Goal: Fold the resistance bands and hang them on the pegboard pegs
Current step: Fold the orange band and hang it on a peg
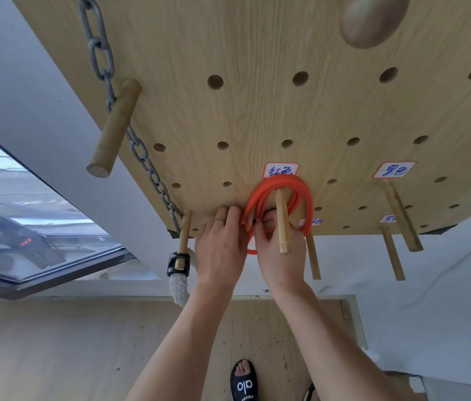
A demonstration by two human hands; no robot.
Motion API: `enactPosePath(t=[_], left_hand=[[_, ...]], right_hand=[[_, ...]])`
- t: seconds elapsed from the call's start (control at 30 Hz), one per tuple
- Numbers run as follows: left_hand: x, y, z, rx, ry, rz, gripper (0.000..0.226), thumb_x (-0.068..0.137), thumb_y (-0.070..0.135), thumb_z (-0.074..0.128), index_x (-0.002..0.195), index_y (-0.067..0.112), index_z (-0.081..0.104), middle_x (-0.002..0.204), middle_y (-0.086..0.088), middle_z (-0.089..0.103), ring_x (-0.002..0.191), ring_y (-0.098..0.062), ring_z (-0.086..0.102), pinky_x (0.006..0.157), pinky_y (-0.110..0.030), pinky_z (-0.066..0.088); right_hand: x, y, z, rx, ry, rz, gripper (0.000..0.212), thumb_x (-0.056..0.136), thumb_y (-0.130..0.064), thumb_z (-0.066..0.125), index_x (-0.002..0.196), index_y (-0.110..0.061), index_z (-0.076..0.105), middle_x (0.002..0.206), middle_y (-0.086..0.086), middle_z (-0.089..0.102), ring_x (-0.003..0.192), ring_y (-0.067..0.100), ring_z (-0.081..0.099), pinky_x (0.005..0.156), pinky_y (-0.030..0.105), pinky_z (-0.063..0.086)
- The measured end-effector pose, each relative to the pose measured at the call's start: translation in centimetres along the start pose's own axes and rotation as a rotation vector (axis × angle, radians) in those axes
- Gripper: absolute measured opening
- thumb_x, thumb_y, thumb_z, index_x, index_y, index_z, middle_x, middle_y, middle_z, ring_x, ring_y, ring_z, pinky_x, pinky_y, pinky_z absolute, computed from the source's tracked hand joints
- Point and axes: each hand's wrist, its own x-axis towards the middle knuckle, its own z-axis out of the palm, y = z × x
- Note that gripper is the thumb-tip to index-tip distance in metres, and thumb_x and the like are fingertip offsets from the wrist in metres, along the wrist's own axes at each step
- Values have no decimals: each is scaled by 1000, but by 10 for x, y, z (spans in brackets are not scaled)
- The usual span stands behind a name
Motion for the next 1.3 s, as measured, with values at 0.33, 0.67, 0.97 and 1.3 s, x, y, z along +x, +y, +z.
enactPosePath(t=[0.33,0.67,0.97,1.3], left_hand=[[-6,8,-23,-5,-115,-123,17,97,14,59,102,15,43,84,-5,51,68,-31,54,51,-43,48],[12,10,-28,-46,-50,11,5,97,9,60,99,13,57,108,-6,60,61,-34,55,46,-33,35],[10,19,-44,-126,115,141,10,99,19,56,105,16,49,103,-8,63,53,-28,51,40,-28,38],[27,25,-44,-130,83,221,30,97,13,63,122,21,47,101,-6,56,58,-27,50,43,-30,39]], right_hand=[[-13,10,-13,7,3,-76,13,88,5,69,96,-6,71,79,6,73,70,26,70,64,29,52],[-14,12,-8,36,-46,-30,14,93,3,61,93,-8,70,82,4,71,74,22,67,64,21,47],[-16,8,-7,34,-29,1,19,92,6,58,101,-7,70,90,3,72,79,24,68,68,33,53],[-14,5,-23,9,-42,-43,21,87,11,60,94,-6,69,83,-2,67,72,20,62,66,16,45]])
